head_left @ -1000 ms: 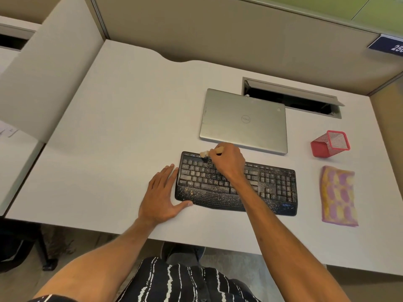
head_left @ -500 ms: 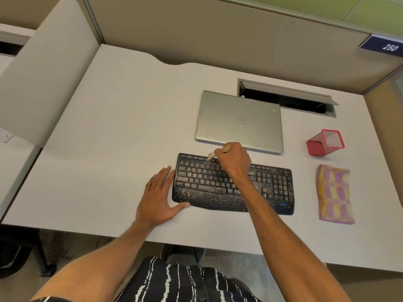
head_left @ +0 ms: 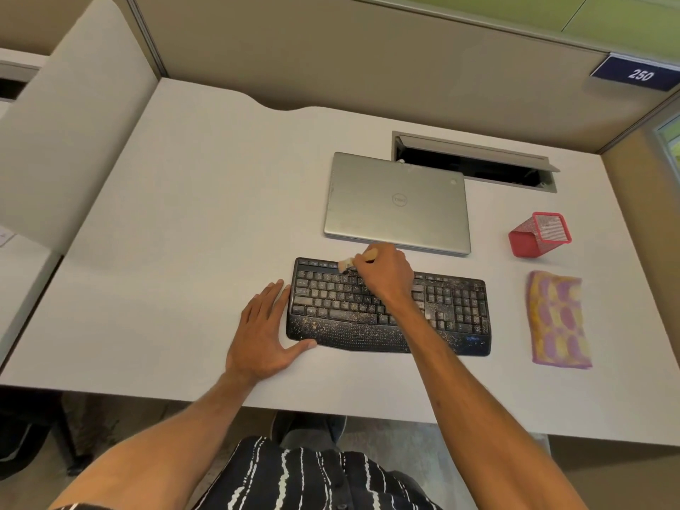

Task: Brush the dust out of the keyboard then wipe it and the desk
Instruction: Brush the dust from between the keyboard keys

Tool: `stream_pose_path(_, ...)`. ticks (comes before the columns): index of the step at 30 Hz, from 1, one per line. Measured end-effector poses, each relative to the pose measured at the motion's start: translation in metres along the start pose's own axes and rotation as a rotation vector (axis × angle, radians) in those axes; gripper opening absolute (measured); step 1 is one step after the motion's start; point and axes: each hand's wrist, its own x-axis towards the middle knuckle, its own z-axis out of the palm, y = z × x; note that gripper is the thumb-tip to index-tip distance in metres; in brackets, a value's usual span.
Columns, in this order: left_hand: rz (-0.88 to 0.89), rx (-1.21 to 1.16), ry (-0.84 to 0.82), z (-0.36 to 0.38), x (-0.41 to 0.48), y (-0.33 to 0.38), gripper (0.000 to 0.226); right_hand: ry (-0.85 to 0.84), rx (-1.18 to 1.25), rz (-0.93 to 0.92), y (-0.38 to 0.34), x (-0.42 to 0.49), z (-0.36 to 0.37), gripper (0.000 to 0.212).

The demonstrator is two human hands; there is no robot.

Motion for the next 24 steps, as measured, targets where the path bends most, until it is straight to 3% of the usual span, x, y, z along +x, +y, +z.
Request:
stream_pose_path(5,0.006,0.001,0.009,-0.0012,0.0,0.0007,0.12,0.124,-0.006,0.033,-0.0003,-0.0004,-0.007,0.019)
stream_pose_path(12,0.004,-0.006,-0.001,-0.0017,-0.0001,0.0009,0.12,0.016,-0.038,0.018,0.0023,-0.0005,-0.0048,0.02)
stream_pose_path(24,0.006,0.002,-0.008,-0.0014,0.0002,-0.0001,0.12,-0.002,-0.045,-0.014,-0.0054,0.0029,-0.0056,0.022)
